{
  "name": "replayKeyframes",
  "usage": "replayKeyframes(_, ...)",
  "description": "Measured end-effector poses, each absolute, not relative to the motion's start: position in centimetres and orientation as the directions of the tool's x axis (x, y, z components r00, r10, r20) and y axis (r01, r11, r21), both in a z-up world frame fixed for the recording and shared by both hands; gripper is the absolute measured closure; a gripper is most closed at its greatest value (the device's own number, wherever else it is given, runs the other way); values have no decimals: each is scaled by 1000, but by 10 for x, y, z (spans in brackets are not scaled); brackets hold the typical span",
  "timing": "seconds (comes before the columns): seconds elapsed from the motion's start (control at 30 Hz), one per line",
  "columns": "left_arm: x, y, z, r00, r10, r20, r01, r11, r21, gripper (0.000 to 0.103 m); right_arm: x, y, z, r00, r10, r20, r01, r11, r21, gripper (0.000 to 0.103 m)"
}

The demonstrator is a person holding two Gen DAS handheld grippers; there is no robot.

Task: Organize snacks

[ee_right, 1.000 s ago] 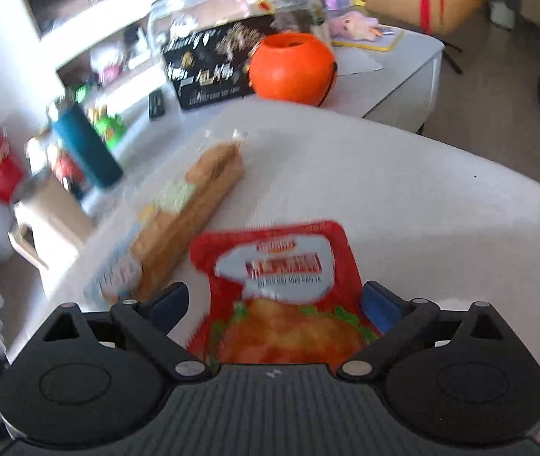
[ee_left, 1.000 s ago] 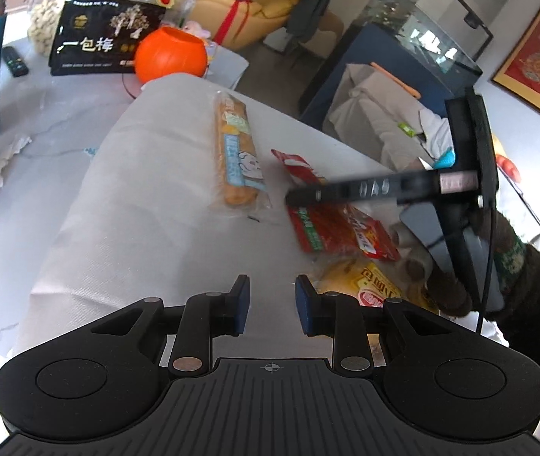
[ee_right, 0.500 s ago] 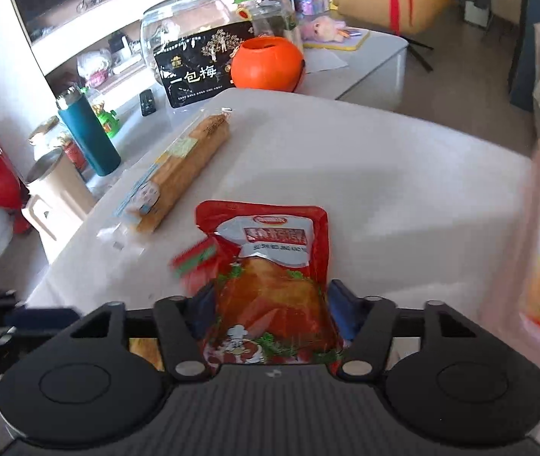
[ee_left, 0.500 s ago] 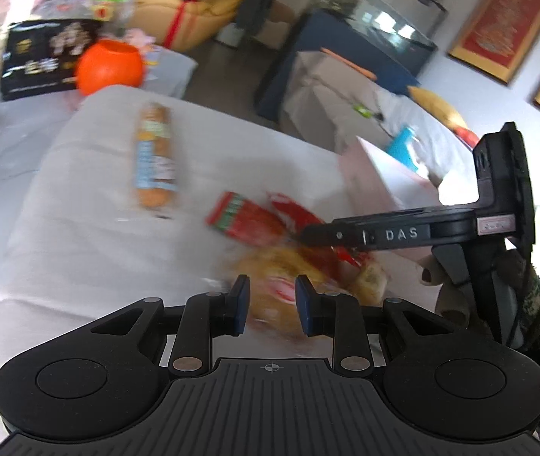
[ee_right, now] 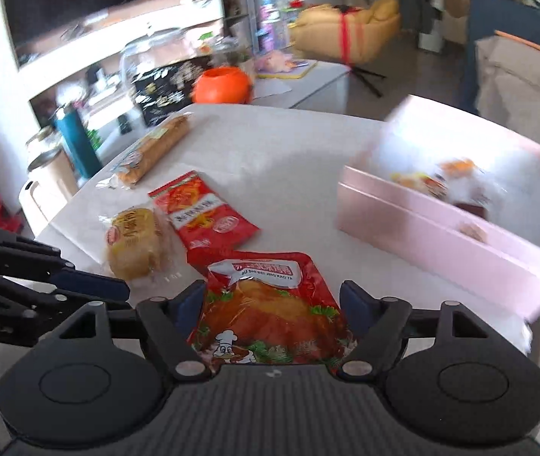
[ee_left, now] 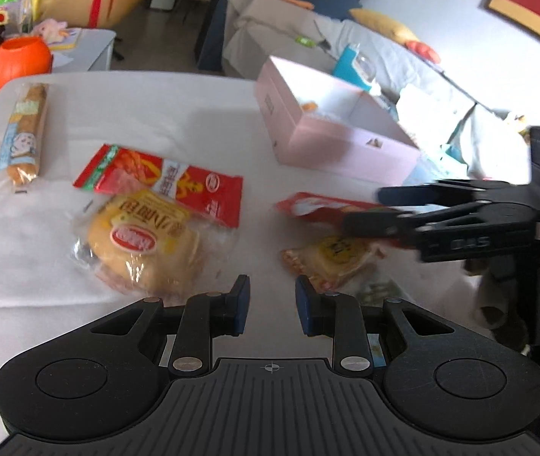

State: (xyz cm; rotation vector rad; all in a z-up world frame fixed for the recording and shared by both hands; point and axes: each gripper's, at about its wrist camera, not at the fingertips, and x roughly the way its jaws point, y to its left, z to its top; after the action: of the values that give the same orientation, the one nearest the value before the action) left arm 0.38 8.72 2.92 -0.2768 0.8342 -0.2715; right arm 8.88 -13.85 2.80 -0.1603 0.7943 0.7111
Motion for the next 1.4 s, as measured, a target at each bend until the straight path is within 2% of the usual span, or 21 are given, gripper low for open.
replayKeyframes(0.17, -2, 82, 28, 624, -322, -712, 101, 937, -335, 74, 71, -179, 25, 497, 510, -702, -585, 794, 163, 24)
replayKeyframes(0.37, -14, 52, 23, 529, -424, -735, 189, 903, -385, 74, 52, -197, 19, 432, 544, -719, -580, 778, 241, 19)
replayKeyframes(0.47, -20, 37, 24, 536, -368, -759, 201, 930, -309, 73, 46, -193, 12, 409, 541, -735, -572, 780, 255, 18)
replayKeyframes(0.6, -24, 31, 29, 546, -317, -775, 183, 948, -259, 73, 34, -192, 18, 474, 496, -727, -564, 806, 182, 18)
replayKeyframes(0.67, -27, 28, 30, 551, -296, -780, 176, 955, -238, 73, 32, -196, 25, 490, 501, -713, -552, 812, 191, 19)
replayKeyframes(0.83, -33, 26, 32, 554, -293, -780, 175, 956, -235, 73, 22, -204, 39, 440, 532, -723, -587, 780, 217, 19)
replayKeyframes(0.97, -35, 25, 33, 552, -294, -780, 173, 956, -238, 73, 1, -195, 35, 333, 545, -770, -668, 712, 216, 19)
replayKeyframes(1.03, -36, 25, 33, 553, -293, -780, 171, 956, -238, 73, -8, -192, 29, 281, 554, -784, -686, 687, 239, 21)
replayKeyframes(1.1, -36, 25, 33, 553, -295, -779, 171, 956, -240, 73, -16, -187, 20, 240, 548, -801, -704, 667, 245, 39)
replayKeyframes(1.2, -33, 26, 31, 554, -294, -779, 168, 956, -241, 72, -26, -182, 18, 287, 535, -795, -717, 670, 192, 44)
replayKeyframes(1.3, -29, 31, 31, 562, -290, -775, 155, 957, -245, 70, -24, -174, 18, 304, 555, -774, -716, 669, 198, 50)
replayKeyframes(1.4, -22, 40, 32, 577, -253, -776, 125, 967, -222, 71, -22, -159, 16, 346, 566, -748, -726, 667, 168, 52)
